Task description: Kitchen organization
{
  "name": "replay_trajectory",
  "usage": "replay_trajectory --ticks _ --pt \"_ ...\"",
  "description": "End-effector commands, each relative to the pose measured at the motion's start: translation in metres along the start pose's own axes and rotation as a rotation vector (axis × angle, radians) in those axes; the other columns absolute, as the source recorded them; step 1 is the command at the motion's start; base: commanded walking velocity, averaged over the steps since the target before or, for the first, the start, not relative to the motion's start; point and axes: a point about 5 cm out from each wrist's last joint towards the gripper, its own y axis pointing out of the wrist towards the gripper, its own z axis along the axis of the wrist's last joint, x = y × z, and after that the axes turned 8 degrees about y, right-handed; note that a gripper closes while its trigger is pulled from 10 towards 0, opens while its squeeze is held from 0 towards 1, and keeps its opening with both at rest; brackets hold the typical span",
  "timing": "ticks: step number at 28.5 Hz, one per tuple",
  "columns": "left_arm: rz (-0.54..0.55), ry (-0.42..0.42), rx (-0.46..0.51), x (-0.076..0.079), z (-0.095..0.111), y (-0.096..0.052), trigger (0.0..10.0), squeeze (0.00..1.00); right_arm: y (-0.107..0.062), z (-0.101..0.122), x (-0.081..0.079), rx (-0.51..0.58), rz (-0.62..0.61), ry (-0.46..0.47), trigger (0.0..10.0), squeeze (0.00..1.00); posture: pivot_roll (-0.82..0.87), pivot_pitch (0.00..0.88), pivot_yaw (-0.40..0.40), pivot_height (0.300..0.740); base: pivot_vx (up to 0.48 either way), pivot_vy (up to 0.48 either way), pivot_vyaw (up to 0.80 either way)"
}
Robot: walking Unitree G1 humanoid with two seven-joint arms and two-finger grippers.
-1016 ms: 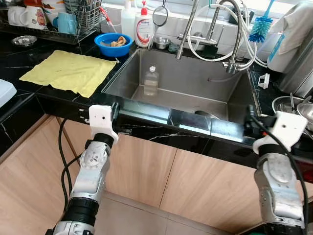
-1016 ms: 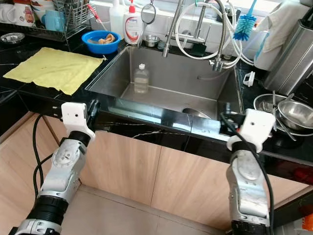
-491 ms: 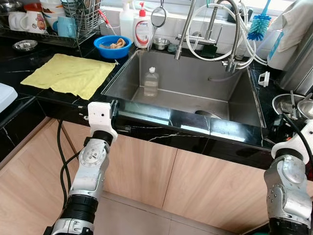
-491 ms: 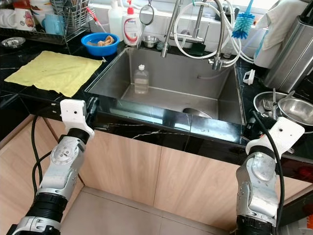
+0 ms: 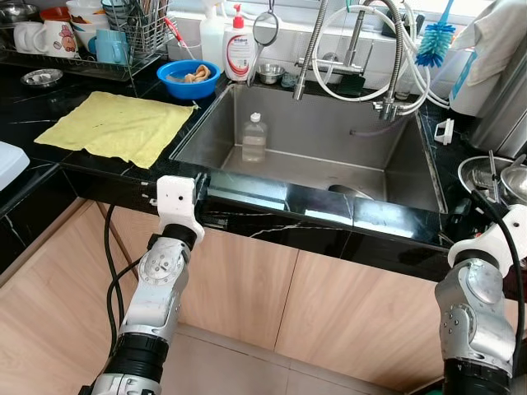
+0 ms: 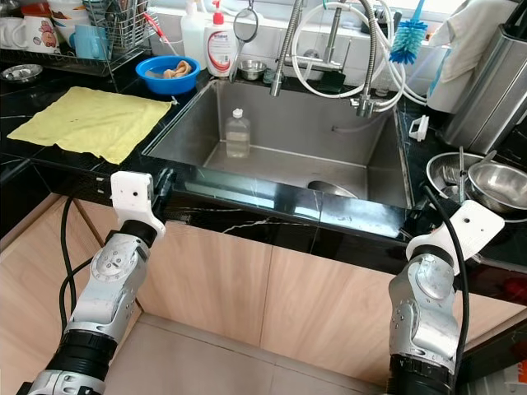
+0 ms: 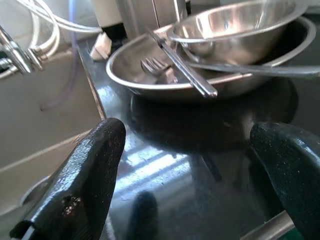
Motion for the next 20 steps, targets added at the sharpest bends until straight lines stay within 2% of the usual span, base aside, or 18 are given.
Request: replay_trajectory --ticks 1,3,5,10,20 --pt "-0.017 0.017 0.019 0.002 0.006 0.001 10.0 0.00 0.004 0.004 0.001 -0.002 -0.019 -0.001 10.0 0.00 0.08 0.000 -0.023 0.740 0.000 0.000 0.00" --pt "-0.018 0.019 0.018 0.002 0.006 0.001 10.0 0.00 0.005 0.007 0.000 0.005 -0.025 -0.004 10.0 0.00 0.08 0.000 -0.021 0.740 0.000 0.000 0.00" --pt "-0.017 0.020 0.016 0.001 0.006 0.002 10.0 0.00 0.009 0.016 -0.003 0.052 -0.017 -0.049 10.0 0.00 0.08 0.000 -0.019 0.740 0.000 0.000 0.00" --pt "-0.013 0.025 0.016 -0.001 0.007 0.002 10.0 0.00 0.014 0.026 -0.009 0.081 -0.009 -0.046 10.0 0.00 0.08 0.000 -0.019 0.740 0.000 0.000 0.00" --pt "-0.008 0.033 0.016 -0.003 0.008 0.001 10.0 0.00 0.015 0.029 -0.012 0.091 -0.010 -0.047 10.0 0.00 0.09 0.000 -0.019 0.740 0.000 0.000 0.00"
